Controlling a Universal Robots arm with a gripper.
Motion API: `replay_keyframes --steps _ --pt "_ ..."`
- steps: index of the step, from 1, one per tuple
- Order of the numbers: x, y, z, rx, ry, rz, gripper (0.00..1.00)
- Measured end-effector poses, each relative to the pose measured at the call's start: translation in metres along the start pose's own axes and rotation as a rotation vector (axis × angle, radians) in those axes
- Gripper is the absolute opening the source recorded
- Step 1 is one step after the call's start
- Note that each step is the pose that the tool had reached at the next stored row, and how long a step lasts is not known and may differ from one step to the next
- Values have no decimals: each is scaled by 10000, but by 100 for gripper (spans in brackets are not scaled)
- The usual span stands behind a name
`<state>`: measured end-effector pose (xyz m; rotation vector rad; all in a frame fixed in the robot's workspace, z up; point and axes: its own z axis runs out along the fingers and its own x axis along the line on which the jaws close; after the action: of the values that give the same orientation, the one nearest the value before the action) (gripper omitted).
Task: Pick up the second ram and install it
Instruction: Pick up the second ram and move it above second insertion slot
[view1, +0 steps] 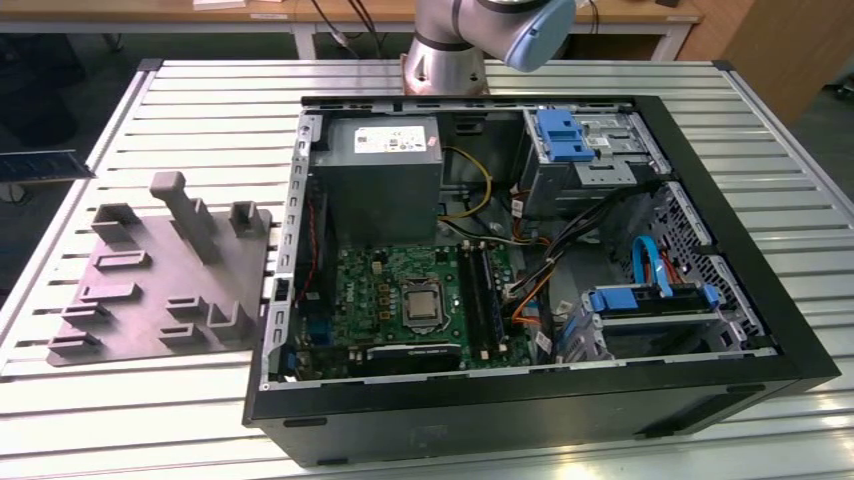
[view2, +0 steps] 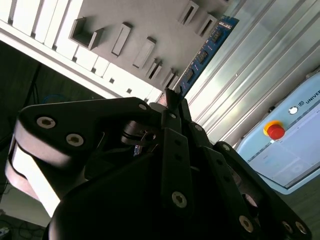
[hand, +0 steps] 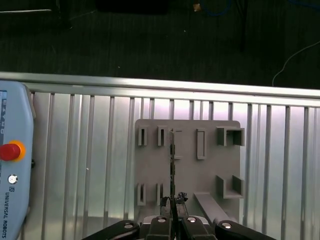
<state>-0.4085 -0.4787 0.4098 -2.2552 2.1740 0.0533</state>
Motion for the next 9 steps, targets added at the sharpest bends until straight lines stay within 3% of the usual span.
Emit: replay_keyframes --steps 9 --pt "-4 2 -127 0 -3 0 14"
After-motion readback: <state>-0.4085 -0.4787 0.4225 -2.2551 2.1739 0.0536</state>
